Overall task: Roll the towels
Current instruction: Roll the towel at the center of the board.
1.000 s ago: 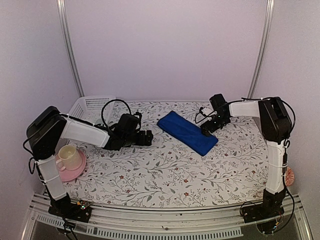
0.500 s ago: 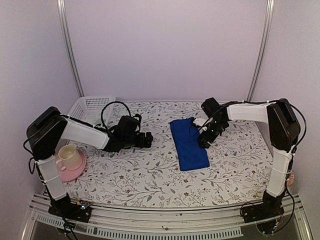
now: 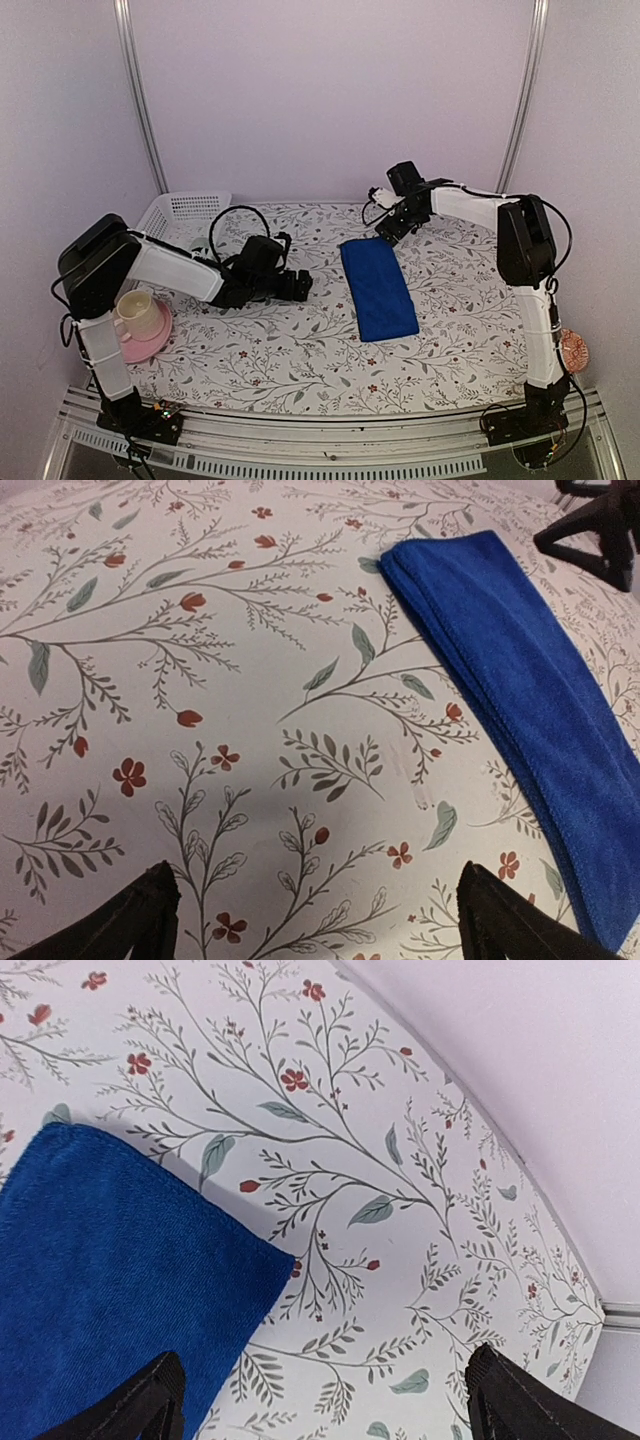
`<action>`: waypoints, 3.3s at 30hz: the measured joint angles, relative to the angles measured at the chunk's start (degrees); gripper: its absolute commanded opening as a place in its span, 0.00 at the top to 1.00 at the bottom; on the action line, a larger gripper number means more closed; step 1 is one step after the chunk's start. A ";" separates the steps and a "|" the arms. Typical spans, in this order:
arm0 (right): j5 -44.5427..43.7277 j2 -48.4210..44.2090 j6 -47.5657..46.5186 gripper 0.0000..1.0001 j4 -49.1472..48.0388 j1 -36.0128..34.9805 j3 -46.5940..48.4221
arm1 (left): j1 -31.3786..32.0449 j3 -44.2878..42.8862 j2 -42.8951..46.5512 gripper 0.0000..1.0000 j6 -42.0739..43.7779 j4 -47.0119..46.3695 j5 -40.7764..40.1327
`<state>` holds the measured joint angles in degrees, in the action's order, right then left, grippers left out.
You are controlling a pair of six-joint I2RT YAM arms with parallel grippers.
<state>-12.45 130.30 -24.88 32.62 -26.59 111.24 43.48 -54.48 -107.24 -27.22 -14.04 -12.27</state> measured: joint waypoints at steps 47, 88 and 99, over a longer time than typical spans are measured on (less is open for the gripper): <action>25.31 -50.12 -15.78 0.01 -6.49 5.22 -46.86 | 14.43 0.35 -1.18 0.38 71.38 -10.71 20.11; 31.87 -49.64 -23.47 0.01 -12.90 5.66 -60.57 | 15.34 -15.47 -20.31 1.00 81.24 -10.32 11.39; 43.32 -55.84 -37.86 0.01 -16.28 5.14 -71.43 | 12.13 -17.66 -18.25 1.00 70.66 -0.66 22.27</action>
<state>30.87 74.46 -62.74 16.34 -21.45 39.81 55.61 -72.14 -125.49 43.44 -14.70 10.00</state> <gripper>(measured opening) 0.989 0.015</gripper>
